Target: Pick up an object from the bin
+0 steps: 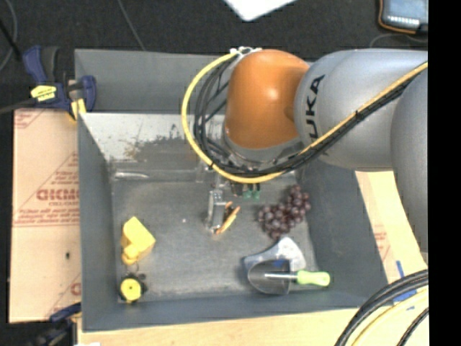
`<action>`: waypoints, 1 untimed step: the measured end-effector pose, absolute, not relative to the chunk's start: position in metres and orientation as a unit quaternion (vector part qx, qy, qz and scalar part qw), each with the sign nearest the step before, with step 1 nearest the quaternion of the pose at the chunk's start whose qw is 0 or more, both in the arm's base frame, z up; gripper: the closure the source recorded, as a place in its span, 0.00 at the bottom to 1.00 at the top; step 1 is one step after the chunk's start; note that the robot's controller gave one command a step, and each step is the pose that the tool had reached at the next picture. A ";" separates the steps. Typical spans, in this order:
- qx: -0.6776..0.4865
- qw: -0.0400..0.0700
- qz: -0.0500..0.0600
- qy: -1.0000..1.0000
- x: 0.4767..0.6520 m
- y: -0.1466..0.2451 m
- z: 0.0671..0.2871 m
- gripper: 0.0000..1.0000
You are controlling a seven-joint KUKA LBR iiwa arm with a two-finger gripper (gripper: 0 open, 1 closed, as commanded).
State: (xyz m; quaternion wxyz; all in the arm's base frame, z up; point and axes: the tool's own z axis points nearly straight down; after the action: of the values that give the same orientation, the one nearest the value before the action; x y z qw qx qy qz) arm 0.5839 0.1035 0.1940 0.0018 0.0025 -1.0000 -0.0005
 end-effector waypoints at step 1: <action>0.001 -0.002 -0.001 -1.000 0.585 0.103 0.199 0.00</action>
Offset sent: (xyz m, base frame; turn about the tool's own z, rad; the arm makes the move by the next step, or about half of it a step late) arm 0.0202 -0.0491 -0.1240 -0.1830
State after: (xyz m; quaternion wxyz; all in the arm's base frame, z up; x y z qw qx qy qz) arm 0.5851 0.1029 0.1987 -0.0018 0.0014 -1.0000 -0.0010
